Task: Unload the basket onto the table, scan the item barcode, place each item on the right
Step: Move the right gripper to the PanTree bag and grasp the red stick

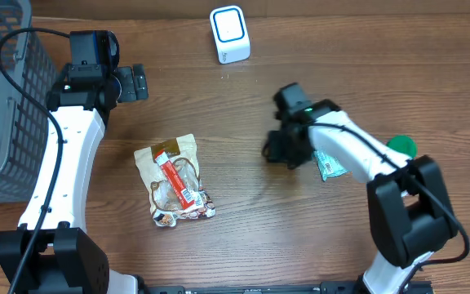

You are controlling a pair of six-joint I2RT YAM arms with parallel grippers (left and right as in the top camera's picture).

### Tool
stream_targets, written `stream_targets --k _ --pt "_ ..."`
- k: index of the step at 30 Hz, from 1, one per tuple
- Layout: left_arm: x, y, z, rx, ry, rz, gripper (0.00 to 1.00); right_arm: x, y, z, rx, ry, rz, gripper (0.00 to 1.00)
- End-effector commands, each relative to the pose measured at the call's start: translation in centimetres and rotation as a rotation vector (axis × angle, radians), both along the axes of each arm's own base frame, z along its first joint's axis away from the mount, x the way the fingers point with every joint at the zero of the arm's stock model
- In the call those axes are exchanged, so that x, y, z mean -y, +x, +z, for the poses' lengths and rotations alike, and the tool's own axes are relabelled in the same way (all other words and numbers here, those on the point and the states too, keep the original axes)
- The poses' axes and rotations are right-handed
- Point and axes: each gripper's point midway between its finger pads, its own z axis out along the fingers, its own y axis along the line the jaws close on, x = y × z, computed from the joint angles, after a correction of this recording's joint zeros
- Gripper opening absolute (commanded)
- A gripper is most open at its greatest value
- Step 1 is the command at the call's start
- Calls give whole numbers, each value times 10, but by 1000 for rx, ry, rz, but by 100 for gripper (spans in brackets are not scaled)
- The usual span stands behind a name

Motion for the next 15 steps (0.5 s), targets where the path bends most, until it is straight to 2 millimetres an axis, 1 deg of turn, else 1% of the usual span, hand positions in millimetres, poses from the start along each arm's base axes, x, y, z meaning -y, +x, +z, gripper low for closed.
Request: stream_targets --k 1,4,5,9,12,13,15 --pt "-3 0 2 6 5 14 100 -63 -8 38 101 143 137 44" --pt "-3 0 2 6 5 14 100 -110 -13 48 220 189 238 42" --pt "-3 0 2 6 5 14 100 -122 -14 51 273 180 261 41" --pt "-3 0 2 6 5 14 100 -150 -18 54 444 90 303 40" --pt "-3 0 2 6 5 14 100 -184 -32 63 531 127 354 41" --pt "-3 0 2 6 5 14 100 -194 -34 66 570 131 361 41" --pt "-3 0 2 6 5 14 100 -207 -34 72 666 111 370 41"
